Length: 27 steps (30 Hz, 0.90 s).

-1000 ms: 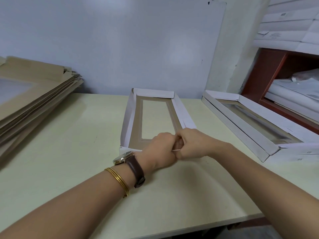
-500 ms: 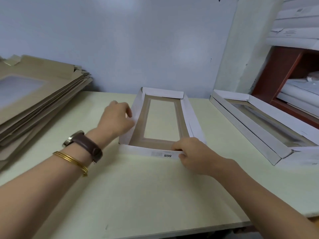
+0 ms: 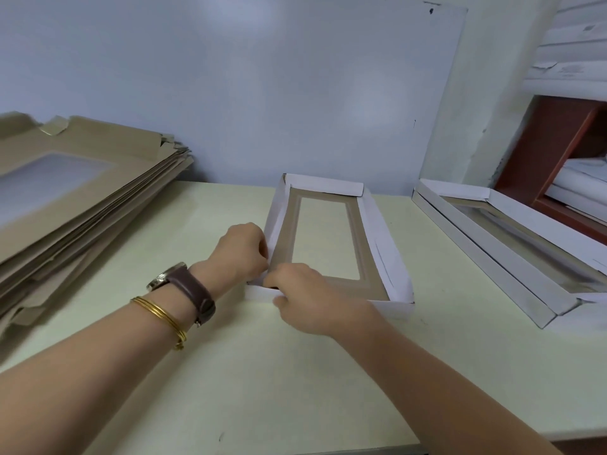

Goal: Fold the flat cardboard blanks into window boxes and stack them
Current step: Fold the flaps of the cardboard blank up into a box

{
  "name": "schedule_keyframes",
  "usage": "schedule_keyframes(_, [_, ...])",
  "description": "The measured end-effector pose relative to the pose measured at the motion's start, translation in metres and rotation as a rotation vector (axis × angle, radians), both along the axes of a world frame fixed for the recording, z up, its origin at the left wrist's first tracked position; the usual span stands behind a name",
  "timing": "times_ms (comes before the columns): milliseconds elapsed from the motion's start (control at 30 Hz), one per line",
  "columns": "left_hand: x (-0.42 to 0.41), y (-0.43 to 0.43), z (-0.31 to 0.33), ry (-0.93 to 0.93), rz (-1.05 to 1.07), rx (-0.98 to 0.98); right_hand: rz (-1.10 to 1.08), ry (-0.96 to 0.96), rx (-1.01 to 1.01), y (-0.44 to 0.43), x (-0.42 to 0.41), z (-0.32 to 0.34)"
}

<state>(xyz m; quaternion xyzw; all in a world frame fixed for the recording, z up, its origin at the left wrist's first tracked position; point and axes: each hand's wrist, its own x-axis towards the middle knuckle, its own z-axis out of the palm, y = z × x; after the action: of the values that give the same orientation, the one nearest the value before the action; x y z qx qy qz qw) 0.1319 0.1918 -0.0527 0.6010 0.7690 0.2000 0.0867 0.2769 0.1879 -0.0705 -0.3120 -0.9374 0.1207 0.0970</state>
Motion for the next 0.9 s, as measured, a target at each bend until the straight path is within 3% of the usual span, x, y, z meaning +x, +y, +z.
schedule_keyframes(400, [0.008, 0.010, 0.010, 0.147, 0.016, -0.236, -0.059, 0.014, 0.060, -0.010, 0.002, -0.005])
schedule_keyframes(900, [0.015, 0.025, 0.010, 0.017, 0.067, -0.382, -0.096, 0.053, -0.006, -0.007, 0.002, -0.006])
